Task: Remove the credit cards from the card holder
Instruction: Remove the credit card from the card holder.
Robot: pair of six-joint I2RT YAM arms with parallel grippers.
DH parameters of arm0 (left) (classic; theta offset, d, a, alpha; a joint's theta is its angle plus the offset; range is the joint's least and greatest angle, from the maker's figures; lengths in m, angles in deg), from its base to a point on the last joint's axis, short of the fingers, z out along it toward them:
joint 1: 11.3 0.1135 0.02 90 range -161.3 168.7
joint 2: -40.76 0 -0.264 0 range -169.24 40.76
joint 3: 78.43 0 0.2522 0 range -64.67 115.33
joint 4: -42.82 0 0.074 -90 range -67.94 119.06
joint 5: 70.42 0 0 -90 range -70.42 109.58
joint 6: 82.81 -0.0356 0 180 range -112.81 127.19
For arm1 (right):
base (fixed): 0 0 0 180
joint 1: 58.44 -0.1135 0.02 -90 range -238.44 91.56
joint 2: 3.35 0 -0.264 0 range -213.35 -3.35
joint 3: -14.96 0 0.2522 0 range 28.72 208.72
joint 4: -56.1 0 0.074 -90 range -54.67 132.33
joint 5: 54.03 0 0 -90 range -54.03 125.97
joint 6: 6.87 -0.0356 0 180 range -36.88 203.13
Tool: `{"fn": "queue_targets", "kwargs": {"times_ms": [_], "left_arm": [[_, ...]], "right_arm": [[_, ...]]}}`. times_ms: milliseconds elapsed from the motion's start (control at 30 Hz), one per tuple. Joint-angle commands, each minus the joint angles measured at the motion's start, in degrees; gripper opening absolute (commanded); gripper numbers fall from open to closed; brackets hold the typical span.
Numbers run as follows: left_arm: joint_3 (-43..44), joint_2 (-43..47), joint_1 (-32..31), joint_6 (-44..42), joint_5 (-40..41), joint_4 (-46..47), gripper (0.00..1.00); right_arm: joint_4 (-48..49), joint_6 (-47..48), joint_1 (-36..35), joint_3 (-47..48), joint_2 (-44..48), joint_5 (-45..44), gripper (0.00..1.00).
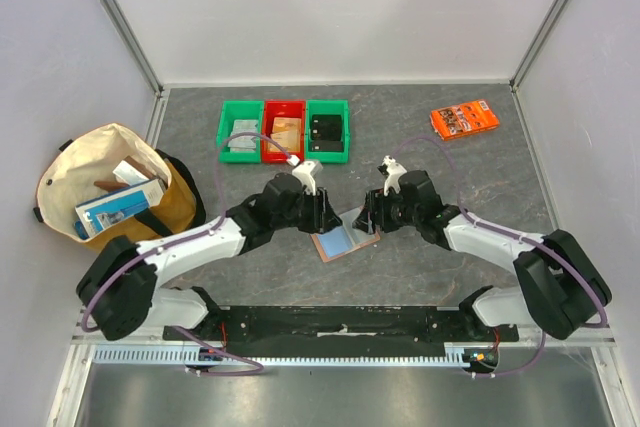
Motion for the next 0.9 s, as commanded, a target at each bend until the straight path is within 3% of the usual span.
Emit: {"fn": "queue_targets", "kwargs": {"times_ms": [0,300,867], "left_arm": [[0.7,-5.1,-1.4,1.4,1.8,5.2,0.47],[-0.1,-11.2,-2.5,0.3,3.6,2.0,0.23],[-0.7,-15.6,-2.8,0.2,3.2,-3.3,0.11]], "right_arm": [[-0.6,1.3,-0.6,3.1,-1.9,-2.6,0.68],[-1.9,2.7,-1.0,3.8,-5.5,-3.4,0.59],[-2.0,3.0,-1.3,3.3,-7.3,-1.7,0.51]]}}
